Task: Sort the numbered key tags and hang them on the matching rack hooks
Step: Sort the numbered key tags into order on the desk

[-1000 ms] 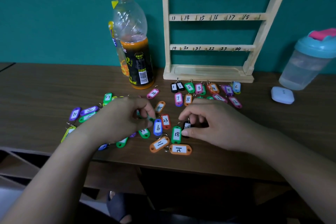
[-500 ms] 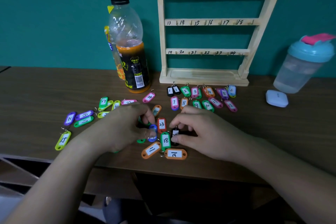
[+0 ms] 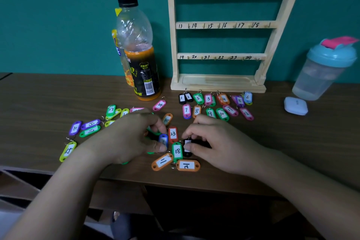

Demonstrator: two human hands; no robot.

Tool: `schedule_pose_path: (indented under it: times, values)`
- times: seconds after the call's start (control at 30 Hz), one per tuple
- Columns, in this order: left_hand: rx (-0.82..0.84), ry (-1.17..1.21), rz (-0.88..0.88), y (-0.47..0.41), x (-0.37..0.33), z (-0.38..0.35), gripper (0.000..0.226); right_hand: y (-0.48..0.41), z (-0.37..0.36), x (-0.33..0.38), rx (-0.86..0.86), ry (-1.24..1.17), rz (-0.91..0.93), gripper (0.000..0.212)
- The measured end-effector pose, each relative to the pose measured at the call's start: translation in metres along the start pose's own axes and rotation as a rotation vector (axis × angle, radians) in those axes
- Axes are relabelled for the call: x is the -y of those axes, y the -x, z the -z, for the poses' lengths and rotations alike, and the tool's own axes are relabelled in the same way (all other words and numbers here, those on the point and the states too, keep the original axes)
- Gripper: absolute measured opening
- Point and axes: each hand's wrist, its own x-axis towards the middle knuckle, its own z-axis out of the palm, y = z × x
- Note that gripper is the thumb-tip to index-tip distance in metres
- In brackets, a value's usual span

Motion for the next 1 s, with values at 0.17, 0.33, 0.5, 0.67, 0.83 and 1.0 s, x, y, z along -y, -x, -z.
schedule_pose_path:
  times: [0.17,0.33,0.5,0.67,0.83,1.0]
  values:
    - [0.013,0.005,0.046,-0.003,-0.005,0.0,0.032,-0.002,-0.001,0.001,-0.003,0.014,0.009,0.024]
    - [0.022,0.017,0.074,-0.002,-0.007,0.001,0.034,-0.002,-0.001,0.0,-0.016,-0.006,0.007,0.022]
    - [0.005,0.128,0.077,-0.001,-0.009,0.003,0.033,-0.002,0.0,0.002,-0.028,-0.01,-0.009,0.021]
    - [-0.201,0.198,0.04,0.0,-0.011,0.009,0.023,-0.003,0.001,0.006,-0.117,-0.031,-0.021,0.017]
    - [-0.293,0.481,-0.012,0.001,-0.032,0.003,0.014,-0.01,0.002,0.01,-0.211,-0.247,-0.09,0.019]
    - [-0.289,0.542,-0.072,-0.003,-0.042,-0.009,0.003,-0.013,0.007,0.01,-0.144,-0.548,-0.163,0.009]
